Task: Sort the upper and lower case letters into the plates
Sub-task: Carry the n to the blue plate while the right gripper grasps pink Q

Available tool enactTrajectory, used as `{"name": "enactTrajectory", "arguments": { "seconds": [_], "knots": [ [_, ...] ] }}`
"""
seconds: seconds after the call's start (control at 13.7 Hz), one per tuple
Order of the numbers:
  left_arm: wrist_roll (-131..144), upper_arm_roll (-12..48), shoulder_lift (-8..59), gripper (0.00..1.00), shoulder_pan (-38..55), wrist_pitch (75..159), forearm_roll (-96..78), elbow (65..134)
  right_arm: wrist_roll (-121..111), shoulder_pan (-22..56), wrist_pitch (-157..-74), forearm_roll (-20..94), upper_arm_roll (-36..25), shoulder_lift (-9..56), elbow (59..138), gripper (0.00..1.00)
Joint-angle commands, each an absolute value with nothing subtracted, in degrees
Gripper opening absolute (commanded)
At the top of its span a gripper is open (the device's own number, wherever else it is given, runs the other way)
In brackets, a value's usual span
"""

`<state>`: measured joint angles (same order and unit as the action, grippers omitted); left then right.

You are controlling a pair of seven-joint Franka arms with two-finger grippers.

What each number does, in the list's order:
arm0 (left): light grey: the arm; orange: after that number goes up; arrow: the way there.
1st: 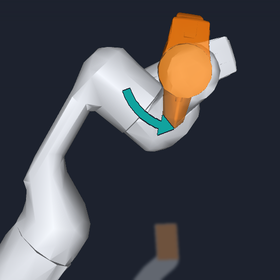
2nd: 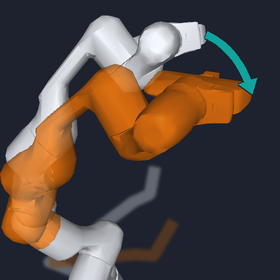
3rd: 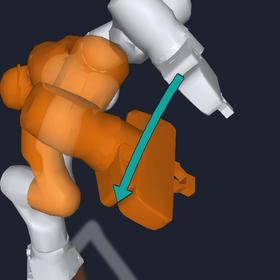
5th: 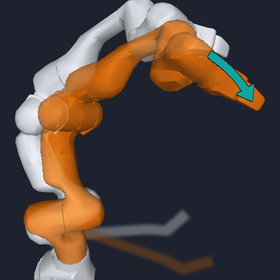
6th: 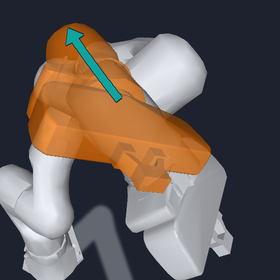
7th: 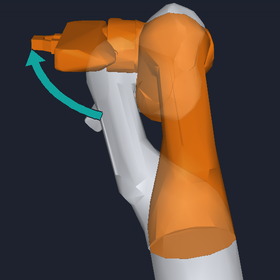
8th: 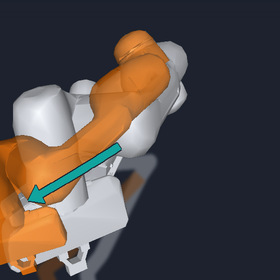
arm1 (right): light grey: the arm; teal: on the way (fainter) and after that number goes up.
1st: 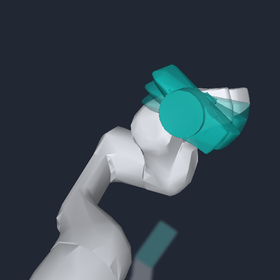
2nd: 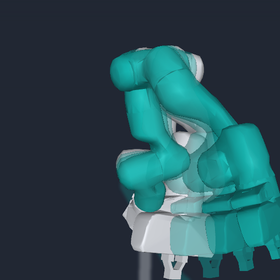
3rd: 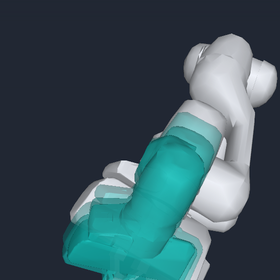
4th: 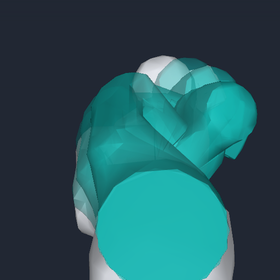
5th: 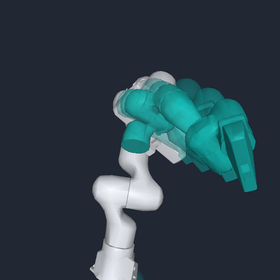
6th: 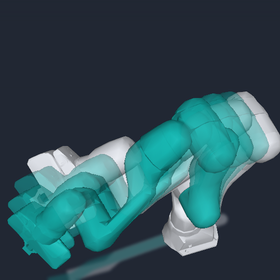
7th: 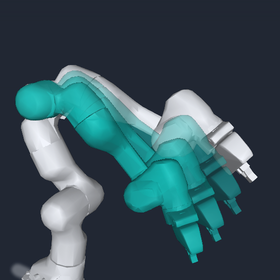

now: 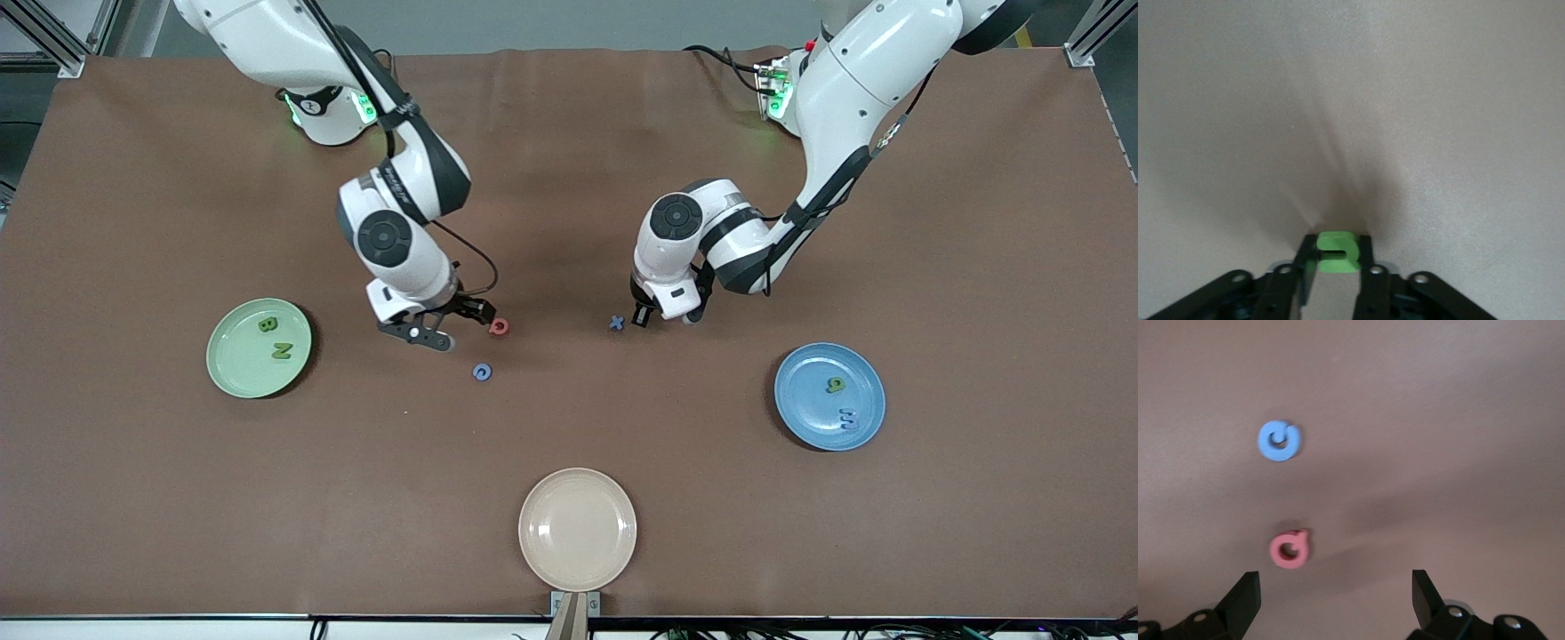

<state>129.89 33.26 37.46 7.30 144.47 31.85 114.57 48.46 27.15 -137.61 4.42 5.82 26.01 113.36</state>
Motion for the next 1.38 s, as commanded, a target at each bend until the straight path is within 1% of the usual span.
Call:
{"name": "enactTrajectory", "arguments": {
  "seconds": [0.0, 0.15, 0.36, 0.51, 0.73, 1.02, 1.24, 1.31],
  "knots": [
    [129.99, 33.31, 37.01, 0.01, 6.42, 144.32, 35.58, 113.39, 50.19, 28.30, -138.16, 4.83, 5.01, 29.61, 109.96, 1.00],
    [127.37, 33.05, 35.17, 0.01, 5.89, 142.83, 36.47, 112.16, 50.36, 28.74, -138.34, 5.01, 5.01, 31.71, 108.12, 1.00],
    [116.85, 33.48, 34.45, 0.00, 1.86, 135.47, 36.30, 107.33, 52.55, 30.75, -138.34, 4.66, 4.92, 35.94, 104.77, 0.99],
    [108.94, 33.49, 33.58, 0.00, -0.69, 132.47, 35.86, 104.95, 52.82, 31.46, -138.34, 4.66, 4.75, 36.30, 104.68, 0.96],
    [93.74, 34.62, 32.35, 0.00, -8.23, 129.73, 34.37, 103.27, 52.82, 31.46, -138.25, 4.57, 4.83, 36.65, 104.94, 0.82],
    [80.01, 35.24, 32.61, 0.00, -16.42, 128.68, 33.84, 103.53, 52.82, 31.47, -138.16, 4.66, 4.83, 36.91, 104.94, 0.59],
    [77.08, 35.24, 34.71, 0.01, -20.03, 128.50, 33.84, 104.15, 52.82, 31.46, -138.16, 4.66, 4.83, 36.91, 105.03, 0.44],
    [77.25, 35.24, 35.41, 0.02, -20.13, 128.58, 33.84, 104.15, 52.82, 31.46, -138.16, 4.66, 4.83, 36.91, 105.03, 0.42]
  ]
}}
